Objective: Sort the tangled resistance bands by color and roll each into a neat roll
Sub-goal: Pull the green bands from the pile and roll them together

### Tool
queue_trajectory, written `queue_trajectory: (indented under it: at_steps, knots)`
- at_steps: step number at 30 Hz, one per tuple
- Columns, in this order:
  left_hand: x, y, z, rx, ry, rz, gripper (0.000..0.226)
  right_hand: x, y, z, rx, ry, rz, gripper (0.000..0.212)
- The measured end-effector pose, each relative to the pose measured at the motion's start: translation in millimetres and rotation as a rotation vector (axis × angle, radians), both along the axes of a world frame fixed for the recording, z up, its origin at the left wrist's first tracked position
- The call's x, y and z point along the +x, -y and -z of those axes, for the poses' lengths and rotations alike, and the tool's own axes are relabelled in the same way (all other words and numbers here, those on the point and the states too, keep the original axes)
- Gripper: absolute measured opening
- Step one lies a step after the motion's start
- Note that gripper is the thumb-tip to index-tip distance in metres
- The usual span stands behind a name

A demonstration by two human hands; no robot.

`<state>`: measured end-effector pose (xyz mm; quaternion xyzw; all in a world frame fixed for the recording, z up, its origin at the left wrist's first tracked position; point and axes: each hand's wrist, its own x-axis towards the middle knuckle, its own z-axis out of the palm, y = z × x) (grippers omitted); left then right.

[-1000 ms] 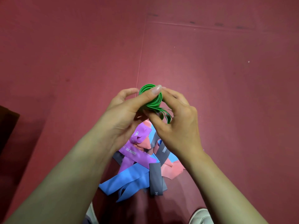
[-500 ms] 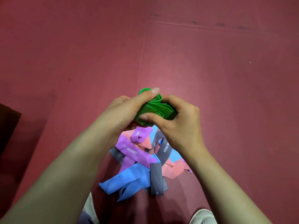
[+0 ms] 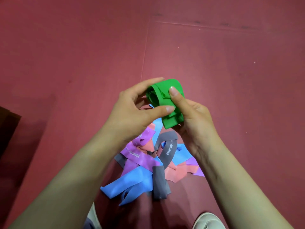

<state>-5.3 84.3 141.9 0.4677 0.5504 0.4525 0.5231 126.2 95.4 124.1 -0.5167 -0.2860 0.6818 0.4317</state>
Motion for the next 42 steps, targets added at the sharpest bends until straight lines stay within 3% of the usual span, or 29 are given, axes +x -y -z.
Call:
queue_trajectory:
  at_steps: [6,10,14,21,27,30,32,36,42]
  knots:
    - [4,0,4,0.047,-0.056,-0.107,0.033,0,0,0,-0.051,0.052,-0.086,0.051]
    - [0,-5,7,0.028,-0.096,-0.193,0.020,-1,-1,-2,-0.051,0.105,-0.046,0.065]
    - [-3,-5,9,-0.012,-0.150,-0.190,0.018,1,-1,-3,0.035,0.077,-0.021,0.042]
    - [-1,-1,8,-0.016,-0.164,-0.173,0.023,-3,0,1,0.041,-0.049,-0.125,0.027]
    - [0,-3,-1,-0.120,0.138,-0.074,0.035,5,-5,2,-0.111,-0.241,-0.061,0.026]
    - [-2,-6,-5,-0.190,0.355,-0.111,0.019,10,-7,1,-0.174,-0.358,0.016,0.020]
    - [-2,-6,-6,-0.224,0.393,-0.129,0.015,10,-7,0,-0.186,-0.406,0.047,0.013]
    - [0,-3,-3,-0.251,0.352,-0.119,0.023,6,-6,3,-0.168,-0.349,0.022,0.030]
    - [-1,-4,0,-0.316,0.511,-0.147,0.017,3,-6,5,-0.122,-0.234,-0.045,0.044]
